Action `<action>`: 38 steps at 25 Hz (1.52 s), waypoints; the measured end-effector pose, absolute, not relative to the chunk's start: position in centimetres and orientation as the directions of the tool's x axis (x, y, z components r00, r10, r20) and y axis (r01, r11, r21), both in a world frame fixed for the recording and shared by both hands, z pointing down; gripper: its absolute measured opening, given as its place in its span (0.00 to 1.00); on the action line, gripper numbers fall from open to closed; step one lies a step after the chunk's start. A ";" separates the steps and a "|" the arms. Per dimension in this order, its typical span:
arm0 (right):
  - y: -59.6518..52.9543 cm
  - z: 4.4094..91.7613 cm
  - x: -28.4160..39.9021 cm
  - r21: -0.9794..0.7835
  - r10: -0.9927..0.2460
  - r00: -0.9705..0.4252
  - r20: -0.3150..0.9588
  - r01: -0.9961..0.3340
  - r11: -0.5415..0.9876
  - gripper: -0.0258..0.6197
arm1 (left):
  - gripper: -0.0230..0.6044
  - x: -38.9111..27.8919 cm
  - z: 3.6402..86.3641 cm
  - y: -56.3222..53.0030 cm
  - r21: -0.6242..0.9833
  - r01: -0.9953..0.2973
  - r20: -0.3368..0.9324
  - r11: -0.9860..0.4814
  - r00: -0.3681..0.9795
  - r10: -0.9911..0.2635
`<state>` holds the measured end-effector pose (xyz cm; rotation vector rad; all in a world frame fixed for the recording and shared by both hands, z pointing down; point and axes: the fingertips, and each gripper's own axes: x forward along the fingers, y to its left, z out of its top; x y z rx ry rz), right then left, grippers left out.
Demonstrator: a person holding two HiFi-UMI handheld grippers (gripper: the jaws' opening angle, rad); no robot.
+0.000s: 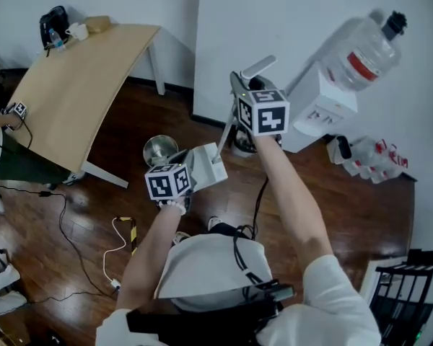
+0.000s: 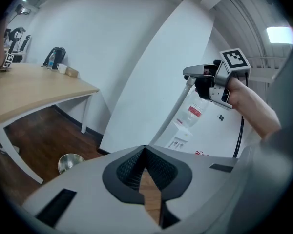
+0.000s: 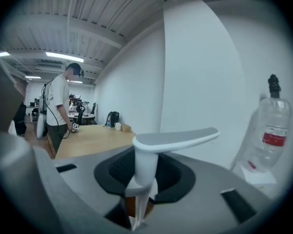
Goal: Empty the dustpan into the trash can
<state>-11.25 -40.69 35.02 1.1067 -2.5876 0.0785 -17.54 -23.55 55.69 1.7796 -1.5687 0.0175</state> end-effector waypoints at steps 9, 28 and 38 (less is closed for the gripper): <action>-41.8 45.6 4.9 0.028 -0.767 -0.455 0.454 -0.852 0.522 0.19 | 0.03 -8.8 59.4 -24.3 0.521 -0.853 0.526 -0.042 0.359 -0.771; -43.4 67.1 26.9 -0.123 -0.820 -0.236 0.522 -0.972 0.201 0.20 | 0.03 -0.4 65.3 -23.7 0.489 -0.872 0.653 0.002 0.365 -0.663; -41.0 71.1 27.3 -0.140 -0.791 -0.267 0.550 -0.964 0.228 0.22 | 0.03 3.2 66.0 -25.6 0.492 -0.869 0.660 -0.052 0.411 -0.629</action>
